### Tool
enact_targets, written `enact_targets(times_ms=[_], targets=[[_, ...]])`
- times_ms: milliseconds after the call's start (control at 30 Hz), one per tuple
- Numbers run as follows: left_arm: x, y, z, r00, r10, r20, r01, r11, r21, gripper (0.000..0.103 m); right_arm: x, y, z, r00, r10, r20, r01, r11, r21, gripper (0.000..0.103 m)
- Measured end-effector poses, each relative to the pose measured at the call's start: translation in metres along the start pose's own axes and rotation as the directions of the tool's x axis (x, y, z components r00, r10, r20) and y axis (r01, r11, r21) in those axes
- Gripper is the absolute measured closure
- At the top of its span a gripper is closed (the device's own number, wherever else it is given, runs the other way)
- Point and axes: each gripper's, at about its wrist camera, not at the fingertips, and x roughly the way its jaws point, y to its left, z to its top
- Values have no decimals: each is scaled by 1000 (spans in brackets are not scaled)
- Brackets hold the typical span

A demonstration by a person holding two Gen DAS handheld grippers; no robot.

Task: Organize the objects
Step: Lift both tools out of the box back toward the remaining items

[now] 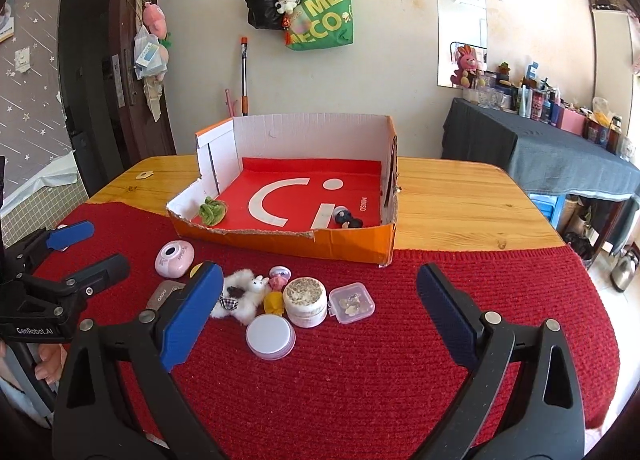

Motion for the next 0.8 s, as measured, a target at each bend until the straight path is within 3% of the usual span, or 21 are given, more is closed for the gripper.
enact_targets(times_ms=[367, 800], targets=[[24, 5, -35, 990, -18, -138, 4, 995, -95, 0, 23, 3, -43, 994, -3, -113, 8, 999, 47, 4], [40, 7, -36, 981, -12, -193, -9, 994, -105, 0, 35, -1, -54, 986, 14, -165, -3, 998, 63, 4]])
